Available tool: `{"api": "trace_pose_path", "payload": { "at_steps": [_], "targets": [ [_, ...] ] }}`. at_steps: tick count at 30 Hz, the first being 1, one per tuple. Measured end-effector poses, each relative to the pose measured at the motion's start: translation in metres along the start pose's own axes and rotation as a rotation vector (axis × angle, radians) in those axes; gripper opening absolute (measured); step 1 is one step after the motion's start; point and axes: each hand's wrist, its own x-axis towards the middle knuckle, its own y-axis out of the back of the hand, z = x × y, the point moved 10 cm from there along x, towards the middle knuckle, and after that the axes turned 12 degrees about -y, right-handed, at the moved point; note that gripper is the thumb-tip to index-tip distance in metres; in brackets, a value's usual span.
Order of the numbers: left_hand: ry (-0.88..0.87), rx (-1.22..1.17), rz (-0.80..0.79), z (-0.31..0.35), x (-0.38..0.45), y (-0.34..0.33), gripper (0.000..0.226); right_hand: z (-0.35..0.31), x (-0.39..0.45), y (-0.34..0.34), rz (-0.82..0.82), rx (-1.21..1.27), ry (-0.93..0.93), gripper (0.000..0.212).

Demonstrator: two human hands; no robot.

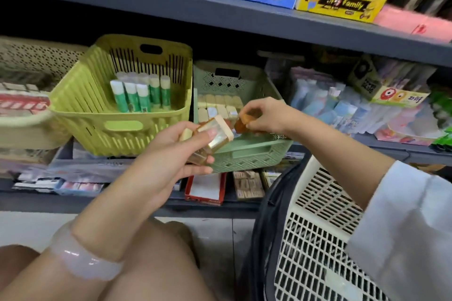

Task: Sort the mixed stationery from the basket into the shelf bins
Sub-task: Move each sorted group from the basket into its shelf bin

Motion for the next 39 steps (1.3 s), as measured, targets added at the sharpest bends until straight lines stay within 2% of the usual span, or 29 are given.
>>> {"api": "trace_pose_path", "payload": {
  "at_steps": [3,5,10,17,20,22,23,25,27,30,32,34,37,39],
  "targets": [
    [0.007,-0.014,0.01,-0.002,0.002,0.002,0.038,-0.002,0.004,-0.009,-0.048,-0.01,0.008,0.006],
    [0.006,-0.012,0.005,-0.002,0.003,0.002,0.042,-0.003,0.006,-0.014,-0.065,-0.06,0.018,0.006],
    [0.01,-0.009,0.013,-0.002,0.003,0.003,0.025,-0.009,0.011,-0.018,-0.03,-0.17,0.02,0.02],
    [0.0,0.012,0.023,-0.001,0.003,0.003,0.023,-0.01,0.015,-0.018,-0.005,-0.127,-0.005,0.031],
    [-0.005,0.02,0.021,0.0,0.003,0.003,0.028,-0.008,0.012,-0.01,0.042,-0.097,-0.021,0.021],
    [-0.009,0.034,0.026,0.001,0.003,0.003,0.031,-0.017,0.002,0.001,0.068,0.088,0.037,0.008],
    [-0.01,0.039,0.03,0.001,0.003,0.003,0.031,-0.024,-0.005,0.001,0.001,0.237,0.078,0.008],
    [-0.017,0.046,0.038,0.001,0.004,0.003,0.029,-0.041,-0.024,-0.011,-0.285,0.452,0.168,0.014],
    [-0.034,0.06,0.042,0.004,0.004,0.002,0.031,-0.056,-0.046,-0.024,-0.5,0.475,0.251,0.016],
    [-0.055,0.064,0.034,0.007,0.003,-0.001,0.047,-0.06,-0.055,-0.028,-0.572,0.487,0.289,0.025],
    [-0.06,0.053,0.035,0.009,0.002,-0.003,0.044,-0.054,-0.044,-0.02,-0.508,0.554,0.247,0.027],
    [-0.063,0.023,0.054,0.01,0.002,-0.001,0.028,-0.038,-0.024,-0.002,-0.333,0.572,0.163,0.019],
    [-0.047,-0.017,0.064,0.01,0.003,0.002,0.014,-0.007,0.004,0.023,-0.053,0.505,0.029,0.014],
    [-0.035,-0.021,0.047,0.01,0.005,0.0,0.013,0.006,0.018,0.03,0.036,0.428,-0.036,0.016]
  ]
}}
